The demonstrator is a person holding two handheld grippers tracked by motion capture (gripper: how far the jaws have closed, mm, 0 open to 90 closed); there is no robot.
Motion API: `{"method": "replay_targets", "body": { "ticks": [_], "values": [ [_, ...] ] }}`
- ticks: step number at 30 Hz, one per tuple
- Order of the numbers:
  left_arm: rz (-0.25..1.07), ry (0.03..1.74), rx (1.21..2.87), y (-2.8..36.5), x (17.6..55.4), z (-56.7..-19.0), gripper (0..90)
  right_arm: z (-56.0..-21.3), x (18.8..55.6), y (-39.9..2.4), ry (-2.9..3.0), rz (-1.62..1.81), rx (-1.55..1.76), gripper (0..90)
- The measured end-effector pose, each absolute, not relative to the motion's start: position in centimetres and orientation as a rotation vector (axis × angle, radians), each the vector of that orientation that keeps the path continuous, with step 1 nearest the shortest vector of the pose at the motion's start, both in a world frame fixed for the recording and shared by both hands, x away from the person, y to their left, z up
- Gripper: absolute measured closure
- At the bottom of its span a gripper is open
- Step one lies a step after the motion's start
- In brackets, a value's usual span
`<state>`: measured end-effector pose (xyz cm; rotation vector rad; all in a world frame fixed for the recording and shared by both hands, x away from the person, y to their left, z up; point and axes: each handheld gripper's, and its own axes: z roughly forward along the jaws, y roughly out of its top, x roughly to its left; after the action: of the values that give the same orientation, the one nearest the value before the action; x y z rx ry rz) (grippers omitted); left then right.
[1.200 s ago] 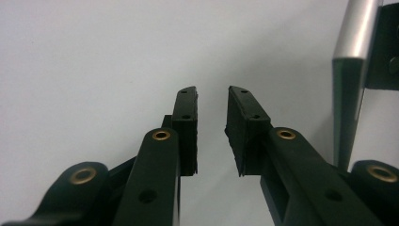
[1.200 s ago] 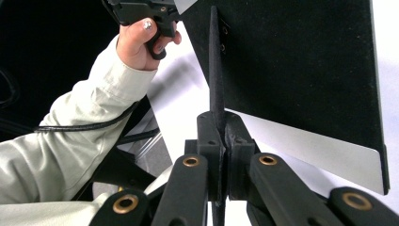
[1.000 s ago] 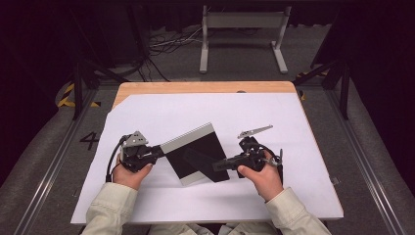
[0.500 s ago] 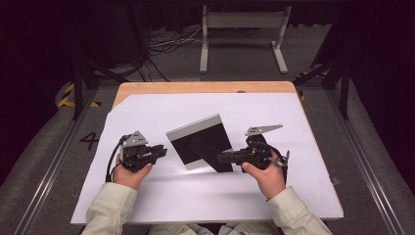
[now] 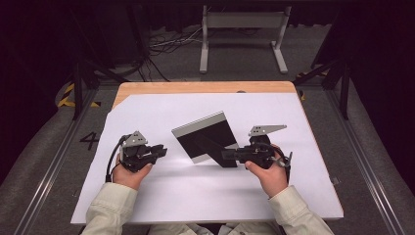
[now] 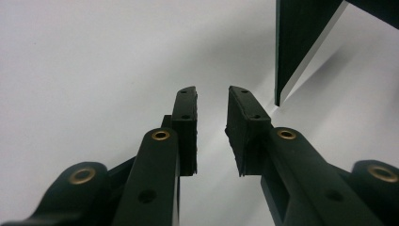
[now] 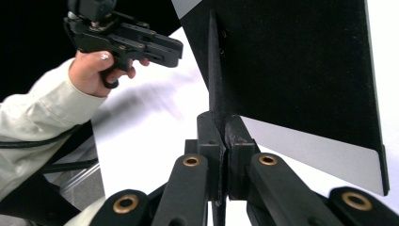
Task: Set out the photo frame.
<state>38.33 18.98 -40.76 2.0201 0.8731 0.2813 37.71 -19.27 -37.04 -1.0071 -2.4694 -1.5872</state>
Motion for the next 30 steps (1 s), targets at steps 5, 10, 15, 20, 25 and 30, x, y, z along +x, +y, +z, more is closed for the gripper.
{"method": "replay_targets", "body": {
  "ticks": [5, 10, 15, 20, 25, 30],
  "values": [
    [0.29, 0.878, 2.014, 19.0, 38.3, -40.7, 73.8, -37.2, 37.6, -19.7, -2.517, -1.554, -1.011, 87.5],
    [0.286, 0.88, 2.012, 19.0, 38.2, -40.7, 73.8, -37.3, 37.6, -20.2, -2.554, -1.51, -0.984, 87.4],
    [0.286, 0.88, 2.012, 19.0, 38.3, -40.7, 73.8, -37.5, 37.5, -20.6, -2.588, -1.48, -0.934, 87.5],
    [0.284, 0.883, 2.011, 19.0, 38.3, -40.7, 73.8, -37.6, 37.4, -21.0, -2.619, -1.454, -0.894, 87.5],
    [0.282, 0.878, 2.015, 19.0, 38.3, -40.6, 73.7, -37.7, 37.3, -21.3, -2.655, -1.416, -0.855, 87.4],
    [0.283, 0.872, 2.013, 18.9, 38.4, -40.6, 73.7, -37.8, 37.3, -21.5, -2.687, -1.38, -0.821, 87.3]
  ]
}}
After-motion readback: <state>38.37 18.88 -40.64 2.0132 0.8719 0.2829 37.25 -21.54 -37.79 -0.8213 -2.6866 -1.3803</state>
